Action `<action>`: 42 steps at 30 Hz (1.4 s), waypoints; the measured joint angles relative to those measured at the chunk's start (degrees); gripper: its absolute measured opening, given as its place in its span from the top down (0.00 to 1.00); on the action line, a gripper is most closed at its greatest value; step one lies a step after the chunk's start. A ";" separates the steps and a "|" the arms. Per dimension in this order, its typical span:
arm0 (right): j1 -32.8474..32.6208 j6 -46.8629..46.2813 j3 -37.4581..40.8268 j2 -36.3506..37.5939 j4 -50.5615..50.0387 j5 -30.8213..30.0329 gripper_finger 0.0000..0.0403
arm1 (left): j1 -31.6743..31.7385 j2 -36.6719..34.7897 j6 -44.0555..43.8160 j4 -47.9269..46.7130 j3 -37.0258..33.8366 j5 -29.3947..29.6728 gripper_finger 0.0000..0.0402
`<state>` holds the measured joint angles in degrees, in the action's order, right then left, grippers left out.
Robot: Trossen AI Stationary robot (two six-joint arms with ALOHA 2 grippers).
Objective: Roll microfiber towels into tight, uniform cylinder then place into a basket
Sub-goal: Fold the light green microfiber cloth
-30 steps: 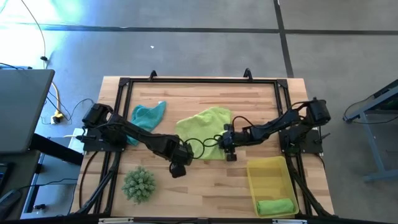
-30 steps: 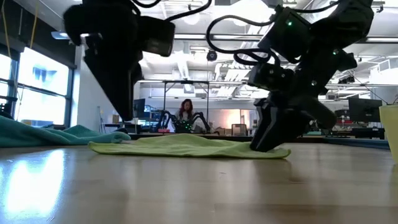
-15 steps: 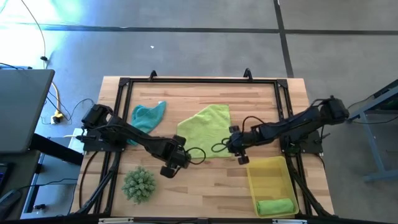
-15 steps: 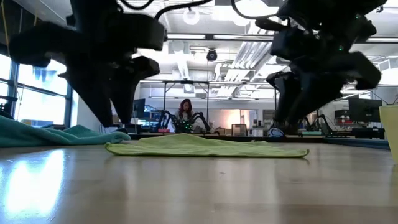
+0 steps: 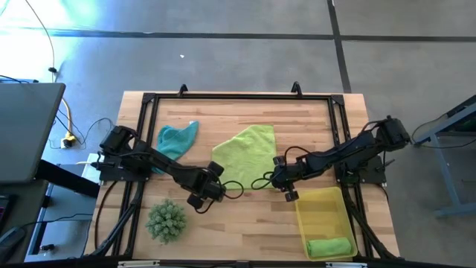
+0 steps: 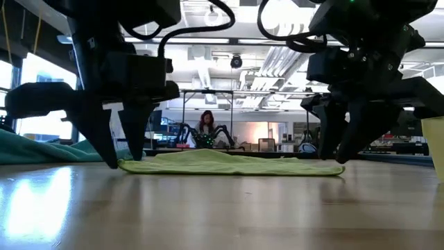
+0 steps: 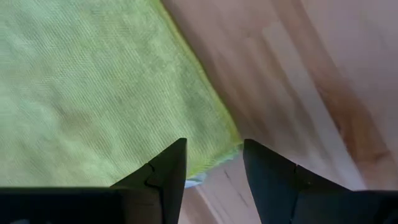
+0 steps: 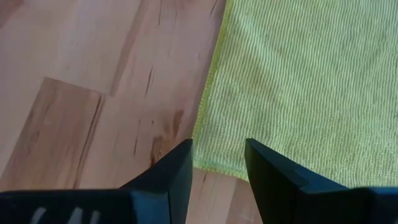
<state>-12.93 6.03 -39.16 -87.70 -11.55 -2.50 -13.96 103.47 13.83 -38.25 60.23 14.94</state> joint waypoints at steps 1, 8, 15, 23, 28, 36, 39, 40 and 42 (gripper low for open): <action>0.00 0.15 0.00 0.00 -0.01 0.00 0.66 | 0.00 0.25 0.46 1.10 0.01 0.15 0.63; 0.00 0.01 0.00 0.00 -0.76 1.66 0.66 | -0.04 3.17 1.13 2.08 0.33 0.07 0.70; -1.16 2.22 -0.06 0.00 -0.86 2.37 0.66 | -0.09 3.14 -5.29 2.10 0.41 0.12 0.89; -4.20 10.24 -0.09 0.00 -1.49 3.41 0.66 | -0.09 3.25 -9.17 2.29 0.35 -0.28 0.98; -4.81 8.81 -0.11 0.00 -1.14 -2.39 0.66 | -0.37 3.29 -9.41 2.37 0.33 -0.08 0.99; -4.74 6.46 -0.11 -0.37 -1.28 -4.31 0.66 | -0.42 3.31 -12.82 2.48 0.31 0.29 0.99; -5.11 5.81 -0.67 -0.24 -2.57 -4.37 0.66 | -0.42 3.31 -13.23 2.50 0.31 0.33 0.99; -5.14 5.13 -1.61 -0.11 -3.54 -4.39 0.66 | -0.42 3.35 -13.22 2.50 0.31 0.35 0.99; -5.16 3.52 -4.52 -0.07 -4.50 -4.39 0.66 | -0.42 3.36 -13.23 2.52 0.31 0.40 0.99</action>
<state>-18.09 9.56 -43.68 -87.77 -16.05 -6.90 -14.37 106.83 0.60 -35.73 60.53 15.33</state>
